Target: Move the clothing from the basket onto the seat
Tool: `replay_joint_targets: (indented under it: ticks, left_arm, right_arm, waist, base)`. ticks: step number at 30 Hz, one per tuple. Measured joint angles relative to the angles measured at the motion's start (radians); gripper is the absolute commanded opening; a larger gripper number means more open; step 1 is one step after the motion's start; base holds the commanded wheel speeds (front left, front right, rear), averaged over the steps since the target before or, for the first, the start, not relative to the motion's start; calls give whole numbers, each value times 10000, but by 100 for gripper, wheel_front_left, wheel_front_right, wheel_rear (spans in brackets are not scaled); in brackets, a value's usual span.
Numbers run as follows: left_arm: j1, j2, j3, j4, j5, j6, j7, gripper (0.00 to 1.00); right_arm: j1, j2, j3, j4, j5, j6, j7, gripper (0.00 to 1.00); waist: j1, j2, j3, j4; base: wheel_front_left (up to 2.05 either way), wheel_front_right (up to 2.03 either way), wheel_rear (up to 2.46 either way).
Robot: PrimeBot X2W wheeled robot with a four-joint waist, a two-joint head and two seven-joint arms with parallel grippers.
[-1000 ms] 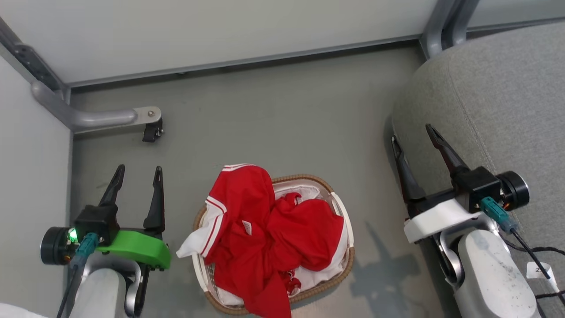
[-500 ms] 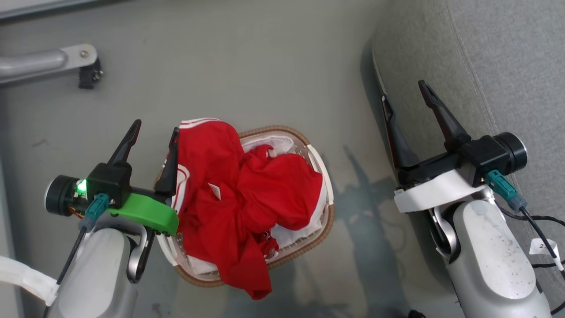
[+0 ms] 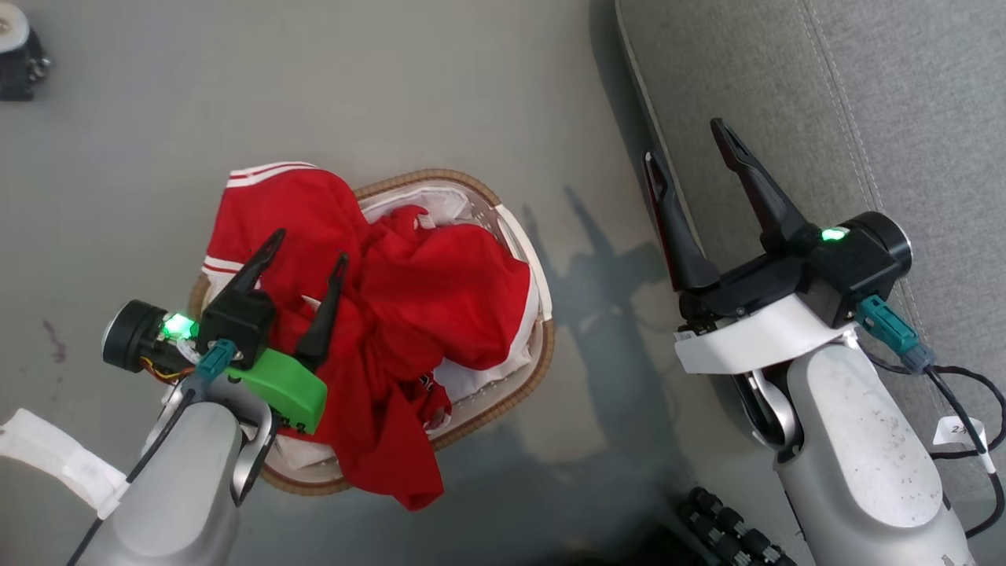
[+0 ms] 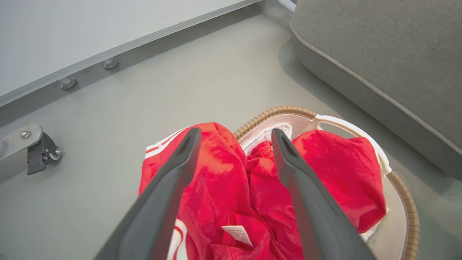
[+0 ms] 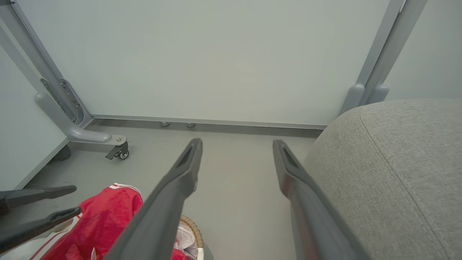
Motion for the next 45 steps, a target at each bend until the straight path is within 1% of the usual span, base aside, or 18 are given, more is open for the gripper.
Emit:
replay_joint_targets:
  ticks: [5,11,14,17,19,24,26,30,31,32,35,38,45]
  left_arm:
    - [-322,339,-794,535,23,0,-2,100]
    - [-737,709,-1879,2096,456,-2,0,100]
    - [-987,677,-2433,3018,562,-6,-2,100]
    - [-1351,633,-2777,3981,694,-10,-2,100]
    - [-1606,602,-2876,4516,884,-6,-2,100]
    - [-2192,470,-3181,5753,1356,268,-2,100]
    - [-2390,387,-3327,6230,1542,268,-2,100]
    - [-2705,119,-3394,7043,1553,267,-2,100]
    - [-2773,52,-3394,7196,1503,261,-2,88]
    - [-2826,6,-3415,7304,1501,247,-2,0]
    - [-2931,-123,-3405,7457,1354,207,-2,0]
    - [-2921,-180,-3405,7264,1260,190,-2,0]
    - [-2242,-249,-3244,6040,947,150,-2,0]
  right_arm:
    - [-99,4,178,-40,176,0,-2,100]
    - [-106,12,318,50,297,0,0,100]
    - [-102,-2,374,173,366,0,0,100]
    - [-94,6,462,226,395,0,0,100]
    - [-92,4,543,259,489,0,0,100]
    - [-88,4,675,205,562,0,0,100]
    - [-86,6,727,161,593,0,0,100]
    - [-81,4,792,157,690,0,0,100]
    - [-81,6,811,159,719,0,0,100]
    - [-85,8,825,157,729,0,0,100]
    - [-90,6,836,180,796,0,0,100]
    - [-97,8,821,253,794,0,0,100]
    - [-136,12,604,499,639,0,0,100]
  waist:
    - [0,0,502,-231]
    - [0,0,927,-541]
    - [0,0,1070,-692]
    - [0,0,1179,-795]
    - [0,0,1244,-841]
    - [0,0,1429,-958]
    - [-1,0,1495,-997]
    - [-1,0,1599,-1050]
    - [-1,0,1617,-1058]
    - [-1,0,1627,-1066]
    - [-1,0,1606,-1065]
    - [-1,0,1486,-1027]
    - [-1,0,869,-841]
  base:
    - [0,0,0]
    - [0,0,0]
    - [0,0,0]
    - [0,0,0]
    - [0,0,0]
    - [0,0,0]
    - [0,0,0]
    - [0,0,0]
    - [0,0,0]
    - [0,0,0]
    - [0,0,0]
    - [0,0,0]
    - [0,0,0]
